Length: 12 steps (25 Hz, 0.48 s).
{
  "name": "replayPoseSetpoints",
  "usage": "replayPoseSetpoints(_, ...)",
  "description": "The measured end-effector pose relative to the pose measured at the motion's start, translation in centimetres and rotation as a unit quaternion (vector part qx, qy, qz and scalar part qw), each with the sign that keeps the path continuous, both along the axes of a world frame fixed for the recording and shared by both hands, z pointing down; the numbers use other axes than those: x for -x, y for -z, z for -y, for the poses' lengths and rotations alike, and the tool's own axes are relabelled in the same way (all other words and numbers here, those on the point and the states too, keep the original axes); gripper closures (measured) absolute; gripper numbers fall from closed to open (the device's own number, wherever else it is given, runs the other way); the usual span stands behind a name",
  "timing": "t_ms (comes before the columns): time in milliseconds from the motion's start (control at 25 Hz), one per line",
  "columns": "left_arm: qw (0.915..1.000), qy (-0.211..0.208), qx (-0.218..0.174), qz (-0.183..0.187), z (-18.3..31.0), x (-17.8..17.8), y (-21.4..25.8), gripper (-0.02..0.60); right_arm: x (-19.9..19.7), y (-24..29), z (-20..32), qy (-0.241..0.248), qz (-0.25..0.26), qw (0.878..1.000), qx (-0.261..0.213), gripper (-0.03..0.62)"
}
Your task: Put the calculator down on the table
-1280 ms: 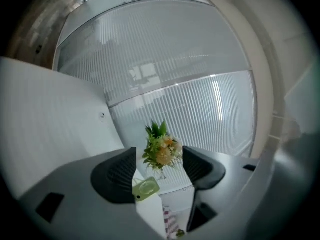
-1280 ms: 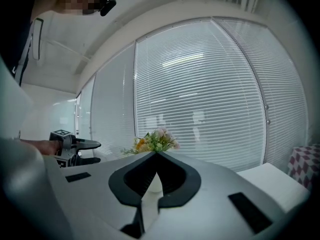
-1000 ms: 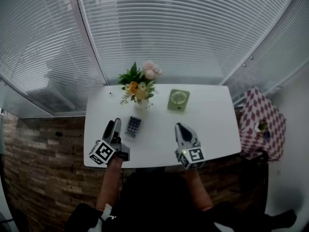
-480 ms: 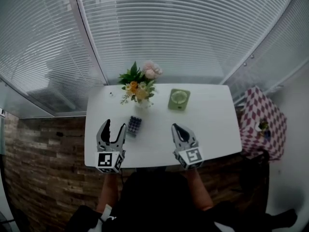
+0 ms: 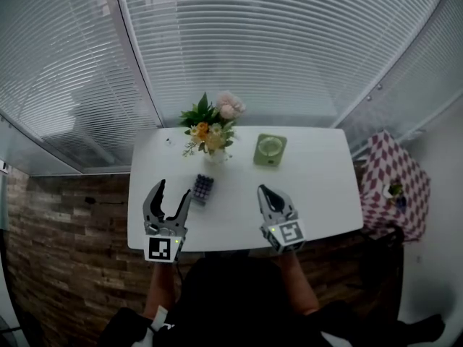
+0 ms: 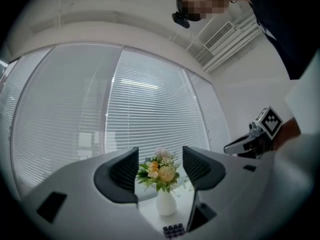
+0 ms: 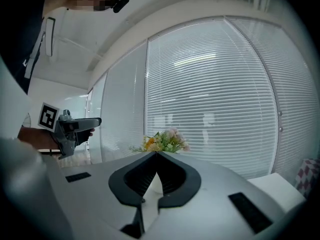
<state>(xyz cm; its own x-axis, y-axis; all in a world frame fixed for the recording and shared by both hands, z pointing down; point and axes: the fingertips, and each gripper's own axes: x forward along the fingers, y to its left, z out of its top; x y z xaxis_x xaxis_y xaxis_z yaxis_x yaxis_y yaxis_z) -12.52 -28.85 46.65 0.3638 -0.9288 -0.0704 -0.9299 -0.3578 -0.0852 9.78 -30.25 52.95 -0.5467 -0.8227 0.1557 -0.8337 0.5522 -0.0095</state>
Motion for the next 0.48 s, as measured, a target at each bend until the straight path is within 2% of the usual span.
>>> replayPoseSetpoints(120, 0.9998, -0.013, 0.0, -0.012, -0.08, 0.07, -0.17, 0.313, -0.08, -0.12, 0.16, -0.002, 0.003, 1.0, 0.002, 0.588)
replayPoseSetpoints(280, 0.9998, -0.015, 0.002, -0.011, -0.3, 0.0, -0.36, 0.313, -0.28, -0.23, 0.33, -0.003, 0.003, 1.0, 0.005, 0.588)
replayPoseSetpoints(400, 0.9993, -0.021, 0.008, -0.028, -0.34, 0.0, -0.38, 0.313, -0.61, -0.32, 0.48, -0.007, -0.001, 1.0, 0.009, 0.588)
replayPoseSetpoints(480, 0.9997, -0.02, 0.003, -0.012, -0.34, -0.05, -0.34, 0.333, -0.64, -0.26, 0.56, -0.007, -0.002, 1.0, 0.008, 0.588)
